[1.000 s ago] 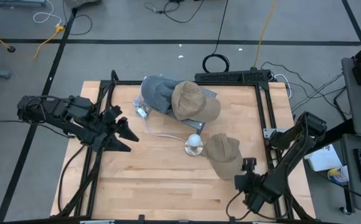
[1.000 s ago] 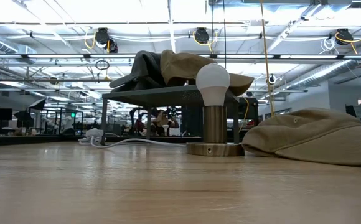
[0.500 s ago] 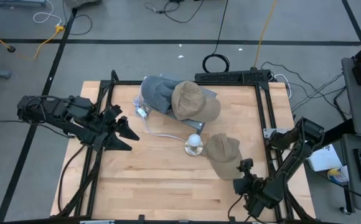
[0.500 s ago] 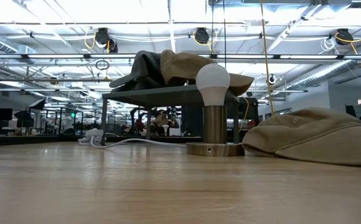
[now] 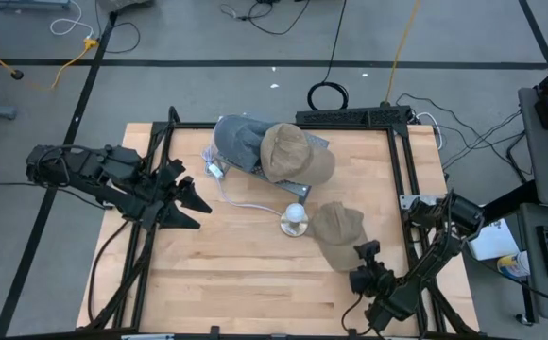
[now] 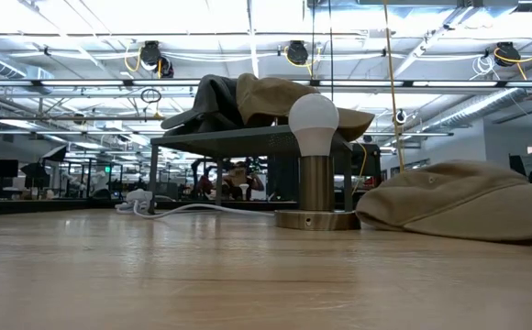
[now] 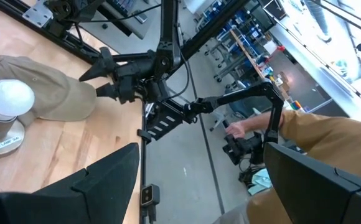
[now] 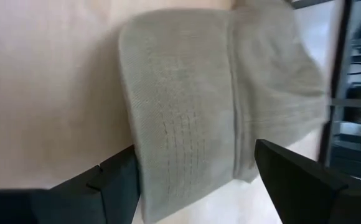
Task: Pick & Place hat
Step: Stack the brown cap on top of the brown cap on the shelf
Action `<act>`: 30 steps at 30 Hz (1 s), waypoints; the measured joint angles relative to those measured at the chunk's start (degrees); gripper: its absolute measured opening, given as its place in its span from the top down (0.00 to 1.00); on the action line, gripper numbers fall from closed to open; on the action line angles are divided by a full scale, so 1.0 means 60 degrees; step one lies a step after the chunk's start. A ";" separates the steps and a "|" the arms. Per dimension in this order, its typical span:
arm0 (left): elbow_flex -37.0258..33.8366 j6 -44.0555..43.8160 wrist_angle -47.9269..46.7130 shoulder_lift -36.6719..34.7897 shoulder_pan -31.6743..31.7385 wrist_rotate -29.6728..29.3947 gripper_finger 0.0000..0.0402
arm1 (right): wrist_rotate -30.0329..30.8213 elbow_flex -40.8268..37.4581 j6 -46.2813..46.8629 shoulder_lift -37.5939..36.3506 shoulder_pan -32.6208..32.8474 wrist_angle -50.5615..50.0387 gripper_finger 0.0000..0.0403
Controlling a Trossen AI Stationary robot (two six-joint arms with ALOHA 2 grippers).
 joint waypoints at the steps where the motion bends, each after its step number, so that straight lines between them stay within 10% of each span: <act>1: 0.0000 0.0007 0.0003 0.0003 0.0000 0.0000 0.13 | 0.0125 0.0000 0.0085 0.0000 0.0000 -0.0058 0.28; 7: 0.0000 0.0007 0.0004 0.0001 0.0000 0.0004 0.13 | 0.0610 -0.0021 0.0421 0.0000 -0.0036 0.0472 0.39; 15: 0.0000 0.0007 0.0004 0.0003 0.0000 0.0007 0.13 | 0.0109 -0.0002 0.0407 -0.0031 0.0016 0.0621 0.94; 30: 0.0000 -0.0412 -0.0013 0.0000 0.0000 0.0007 0.13 | -0.1400 0.3426 0.2852 -0.0296 0.0995 -0.2842 0.99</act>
